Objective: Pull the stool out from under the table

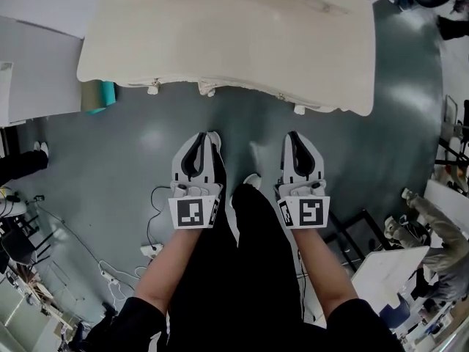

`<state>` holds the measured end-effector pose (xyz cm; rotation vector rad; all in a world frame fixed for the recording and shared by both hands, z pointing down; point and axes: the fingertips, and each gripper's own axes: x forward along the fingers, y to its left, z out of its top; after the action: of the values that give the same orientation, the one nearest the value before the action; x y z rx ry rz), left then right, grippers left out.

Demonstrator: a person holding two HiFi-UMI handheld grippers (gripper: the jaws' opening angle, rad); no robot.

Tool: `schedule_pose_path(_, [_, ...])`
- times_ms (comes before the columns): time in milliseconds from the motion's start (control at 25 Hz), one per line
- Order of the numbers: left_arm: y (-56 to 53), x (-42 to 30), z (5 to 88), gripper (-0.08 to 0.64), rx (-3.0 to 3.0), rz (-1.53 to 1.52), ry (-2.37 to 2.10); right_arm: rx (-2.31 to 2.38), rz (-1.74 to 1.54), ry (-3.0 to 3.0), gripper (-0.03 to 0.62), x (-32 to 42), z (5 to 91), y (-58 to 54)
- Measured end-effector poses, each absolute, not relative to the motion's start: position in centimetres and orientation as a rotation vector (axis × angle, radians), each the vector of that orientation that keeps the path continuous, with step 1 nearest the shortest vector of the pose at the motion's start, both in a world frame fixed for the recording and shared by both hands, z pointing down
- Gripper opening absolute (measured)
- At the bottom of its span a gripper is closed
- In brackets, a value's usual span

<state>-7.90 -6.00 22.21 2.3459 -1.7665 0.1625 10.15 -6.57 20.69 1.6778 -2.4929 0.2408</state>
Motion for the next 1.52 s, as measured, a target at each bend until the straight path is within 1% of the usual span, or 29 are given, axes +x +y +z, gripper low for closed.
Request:
schedule_pose_path(160, [-6.6, -10.1, 29.7, 0.014, 2.294, 0.293, -1.782, 1.617, 0.278, -2.46, 0.02, 8.8, 27.6, -7.2])
schedule_pose_path(320, [-7.8, -12.5, 35.1, 0.014, 2.204, 0.292, -1.768, 1.608, 0.316, -2.456, 0.02, 7.7, 33.4, -9.1])
schedule_pose_path(640, [-10.1, -15.0, 40.6, 0.015, 2.206, 0.333, -1.77, 1.53, 0.285, -2.422, 0.021, 6.9, 40.3, -10.9])
schedule_pose_path(760, [-10.9, -15.0, 42.8, 0.041, 2.22, 0.335, -1.759, 1.515, 0.269, -2.407, 0.026, 7.4, 42.7, -11.1])
schedule_pose_path(880, [-11.7, -14.9, 45.9, 0.079, 2.243, 0.376, -1.734, 1.515, 0.303, -2.392, 0.06, 7.7, 45.9, -11.3])
schedule_pose_path(1040, [-13.4, -13.8, 49.8, 0.107, 2.276, 0.411, -1.696, 1.504, 0.332, -2.377, 0.106, 8.3, 49.9, -12.4])
schedule_pose_path(1280, [-16.3, -14.2, 54.8, 0.133, 2.269, 0.403, -1.713, 1.502, 0.392, -2.338, 0.203, 9.9, 57.2, -15.4])
schedule_pose_path(1440, [-18.3, -14.4, 58.7, 0.171, 2.265, 0.421, -1.692, 1.53, 0.401, -2.284, 0.262, 11.6, 61.8, -18.2])
schedule_pose_path(1520, [-19.0, -14.2, 60.4, 0.189, 2.26, 0.427, -1.677, 1.544, 0.396, -2.265, 0.282, 12.4, 63.5, -19.6])
